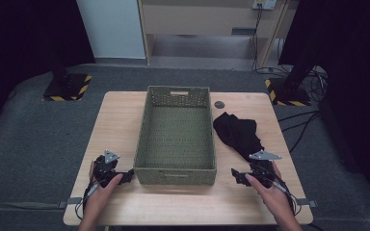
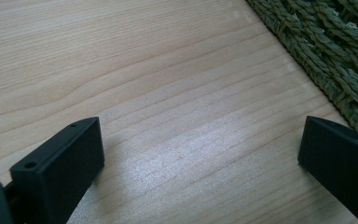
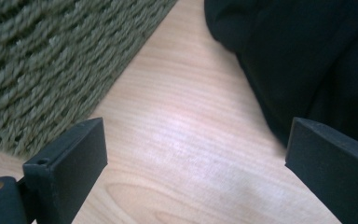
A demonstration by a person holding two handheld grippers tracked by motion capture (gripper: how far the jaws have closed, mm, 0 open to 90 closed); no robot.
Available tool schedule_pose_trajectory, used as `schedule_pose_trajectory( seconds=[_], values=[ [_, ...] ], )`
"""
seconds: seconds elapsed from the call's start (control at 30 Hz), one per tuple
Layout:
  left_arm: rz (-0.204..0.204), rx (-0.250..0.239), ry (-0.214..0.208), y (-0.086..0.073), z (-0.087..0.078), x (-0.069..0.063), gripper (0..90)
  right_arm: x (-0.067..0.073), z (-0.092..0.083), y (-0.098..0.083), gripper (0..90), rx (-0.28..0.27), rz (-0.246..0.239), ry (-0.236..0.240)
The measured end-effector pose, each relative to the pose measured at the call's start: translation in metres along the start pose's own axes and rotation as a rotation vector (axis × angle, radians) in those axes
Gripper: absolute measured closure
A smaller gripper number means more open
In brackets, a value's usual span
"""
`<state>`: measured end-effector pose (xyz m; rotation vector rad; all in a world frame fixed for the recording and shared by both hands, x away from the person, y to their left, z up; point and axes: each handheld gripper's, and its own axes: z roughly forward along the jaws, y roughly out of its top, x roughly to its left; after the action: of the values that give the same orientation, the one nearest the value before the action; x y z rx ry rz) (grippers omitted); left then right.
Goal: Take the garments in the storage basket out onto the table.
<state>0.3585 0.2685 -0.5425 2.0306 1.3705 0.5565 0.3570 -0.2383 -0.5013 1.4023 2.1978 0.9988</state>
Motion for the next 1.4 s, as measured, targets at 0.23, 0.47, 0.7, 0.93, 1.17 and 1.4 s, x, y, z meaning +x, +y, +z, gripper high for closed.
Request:
schedule_pose_trajectory(
  seconds=[0.23,0.47,0.7,0.93,1.17,1.4],
  values=[
    [0.0,0.0,0.0,0.0,0.0,0.0,0.0,0.004,0.004,-0.011,5.7,0.017,0.002,0.013],
    [0.0,0.0,0.0,0.0,0.0,0.0,0.0,0.008,0.008,-0.019,5.7,0.031,0.005,0.025],
    [0.0,0.0,0.0,0.0,0.0,0.0,0.0,0.014,0.012,-0.023,5.5,0.04,-0.004,0.037],
    [0.0,0.0,0.0,0.0,0.0,0.0,0.0,0.019,0.016,-0.026,4.4,0.041,-0.022,0.029],
    [0.0,0.0,0.0,0.0,0.0,0.0,0.0,0.024,0.021,-0.03,3.8,0.052,-0.04,0.027],
    [0.0,0.0,0.0,0.0,0.0,0.0,0.0,0.025,0.027,-0.034,1.7,0.046,-0.069,0.005]
  ],
)
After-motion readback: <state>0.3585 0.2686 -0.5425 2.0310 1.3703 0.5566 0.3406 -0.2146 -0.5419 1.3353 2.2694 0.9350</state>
